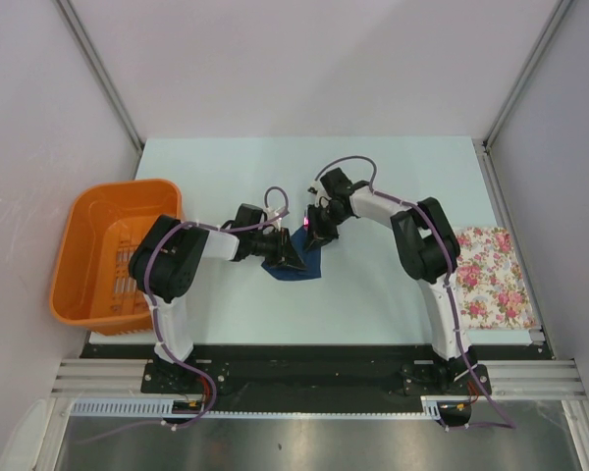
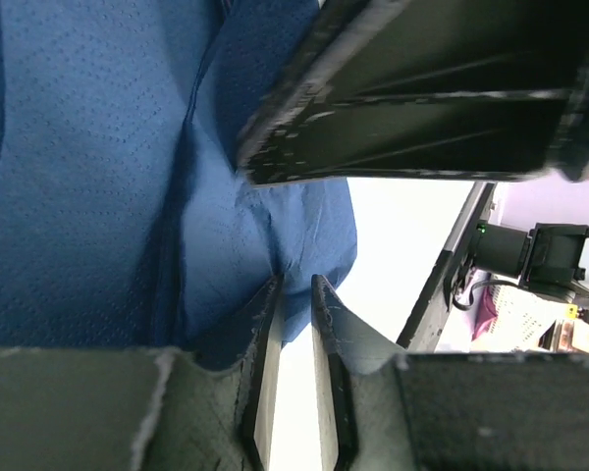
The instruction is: Place the utensils on the paper napkin and roll it up
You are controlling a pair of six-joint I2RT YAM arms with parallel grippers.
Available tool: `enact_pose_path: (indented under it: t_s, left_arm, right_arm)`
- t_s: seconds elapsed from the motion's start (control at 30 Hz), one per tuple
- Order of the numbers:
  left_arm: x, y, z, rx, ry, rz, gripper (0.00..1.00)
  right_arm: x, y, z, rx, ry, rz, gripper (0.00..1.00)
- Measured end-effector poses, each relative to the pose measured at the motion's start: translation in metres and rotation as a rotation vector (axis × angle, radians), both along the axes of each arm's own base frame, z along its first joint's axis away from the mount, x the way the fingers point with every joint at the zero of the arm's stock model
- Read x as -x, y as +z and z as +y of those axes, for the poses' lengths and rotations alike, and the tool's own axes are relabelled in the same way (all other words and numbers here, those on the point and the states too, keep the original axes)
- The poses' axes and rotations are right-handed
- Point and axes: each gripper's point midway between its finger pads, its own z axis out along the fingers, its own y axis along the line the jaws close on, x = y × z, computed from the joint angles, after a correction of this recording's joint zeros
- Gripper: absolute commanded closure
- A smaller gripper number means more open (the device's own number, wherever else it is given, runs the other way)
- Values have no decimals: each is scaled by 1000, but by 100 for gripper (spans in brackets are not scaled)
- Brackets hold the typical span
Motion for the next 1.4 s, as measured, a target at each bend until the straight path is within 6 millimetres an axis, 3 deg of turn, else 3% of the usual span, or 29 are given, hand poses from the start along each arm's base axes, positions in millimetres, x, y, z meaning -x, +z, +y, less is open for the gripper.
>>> enact_pose_path:
  t_s: [0.23,0.43,0.6,0.73,0.9,1.0,1.17,1.4]
  left_arm:
    - [0,7,-2,13,-8,-15,60]
    - [0,17,-1,17,-2,-55,56]
    - [-1,20,-5,25,-1,-70,64]
    - [-1,9,-6,8,5,-57,75]
    - [-2,1,-4,13,12,-21,84]
    - [-2,-2,-3,17,12,-9,85]
    - [-2,-2,-2,20,10,-5,87]
    - [-2,-2,-2,19,9,-5,88]
  right_arm:
    - [0,-7,3,-1,3,0,92]
    - [1,-8,4,-19,7,6,93]
    - [1,-8,3,-37,9,15,93]
    - [1,-8,3,-49,10,21,93]
    - [-1,-7,2,-61,8,24,84]
    - [-1,-4,3,-80,11,28,79]
    - [-4,4,2,-97,4,23,81]
    - [-17,32,-9,-92,-20,-54,84]
